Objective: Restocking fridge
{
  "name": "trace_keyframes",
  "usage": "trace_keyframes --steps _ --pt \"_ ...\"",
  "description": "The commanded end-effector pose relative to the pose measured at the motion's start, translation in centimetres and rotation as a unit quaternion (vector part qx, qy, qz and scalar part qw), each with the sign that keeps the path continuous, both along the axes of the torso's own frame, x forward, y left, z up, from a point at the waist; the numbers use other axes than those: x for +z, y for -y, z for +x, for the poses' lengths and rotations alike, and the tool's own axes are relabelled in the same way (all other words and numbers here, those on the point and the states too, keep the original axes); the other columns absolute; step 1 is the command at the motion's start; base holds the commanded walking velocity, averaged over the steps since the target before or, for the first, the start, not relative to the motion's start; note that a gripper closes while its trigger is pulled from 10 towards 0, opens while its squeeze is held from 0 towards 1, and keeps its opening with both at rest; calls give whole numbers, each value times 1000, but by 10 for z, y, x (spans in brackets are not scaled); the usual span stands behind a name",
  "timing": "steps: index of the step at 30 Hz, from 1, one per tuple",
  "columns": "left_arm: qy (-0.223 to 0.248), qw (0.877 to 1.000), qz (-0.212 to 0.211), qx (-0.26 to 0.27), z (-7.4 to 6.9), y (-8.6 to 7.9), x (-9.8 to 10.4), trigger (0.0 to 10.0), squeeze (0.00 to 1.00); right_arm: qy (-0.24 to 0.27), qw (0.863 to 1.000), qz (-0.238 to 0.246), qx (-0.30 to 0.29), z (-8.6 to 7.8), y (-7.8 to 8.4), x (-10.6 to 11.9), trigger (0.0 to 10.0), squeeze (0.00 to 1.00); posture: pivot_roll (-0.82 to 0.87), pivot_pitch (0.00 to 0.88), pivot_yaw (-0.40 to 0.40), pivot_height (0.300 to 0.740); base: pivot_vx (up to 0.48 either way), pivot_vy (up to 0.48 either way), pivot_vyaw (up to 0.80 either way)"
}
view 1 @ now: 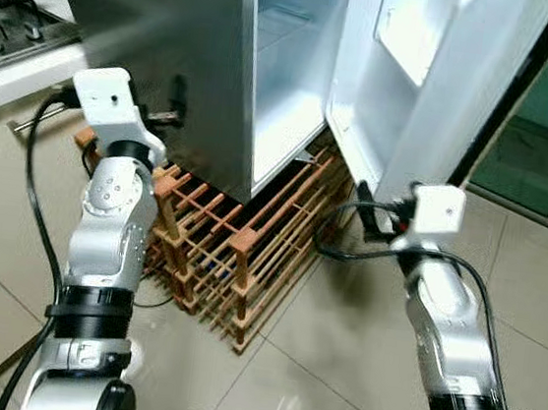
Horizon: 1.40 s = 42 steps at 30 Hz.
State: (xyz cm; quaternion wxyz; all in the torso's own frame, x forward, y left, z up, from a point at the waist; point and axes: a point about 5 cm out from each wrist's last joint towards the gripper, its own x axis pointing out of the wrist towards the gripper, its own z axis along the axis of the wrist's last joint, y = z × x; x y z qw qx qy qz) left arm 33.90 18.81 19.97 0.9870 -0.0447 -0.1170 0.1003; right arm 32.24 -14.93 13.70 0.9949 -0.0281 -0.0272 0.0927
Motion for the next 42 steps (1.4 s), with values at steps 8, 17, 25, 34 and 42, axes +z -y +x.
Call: trace_keyframes --steps 8,17,25,34,42 --pt "-34 997 32 53 -9 -12 -16 10000 0 16 999 -32 -1 44 13 22 10000 0 9 0 -10 740 0 0 0" --pt "-41 994 75 65 -19 -35 -6 10000 0 27 994 -82 -61 59 55 34 10000 0 65 30 81 740 0 0 0" --pt "-55 996 73 8 -8 -15 -7 10000 0 -5 947 -204 -247 26 168 29 10000 0 2 30 139 740 0 0 0" --pt "-70 996 49 -9 4 1 -16 10000 0 82 973 -88 -198 19 135 40 10000 0 -67 0 117 740 0 0 0" --pt "-87 996 25 21 1 -17 -32 10000 0 55 997 13 -58 25 29 7 10000 0 -48 0 72 740 0 0 653"
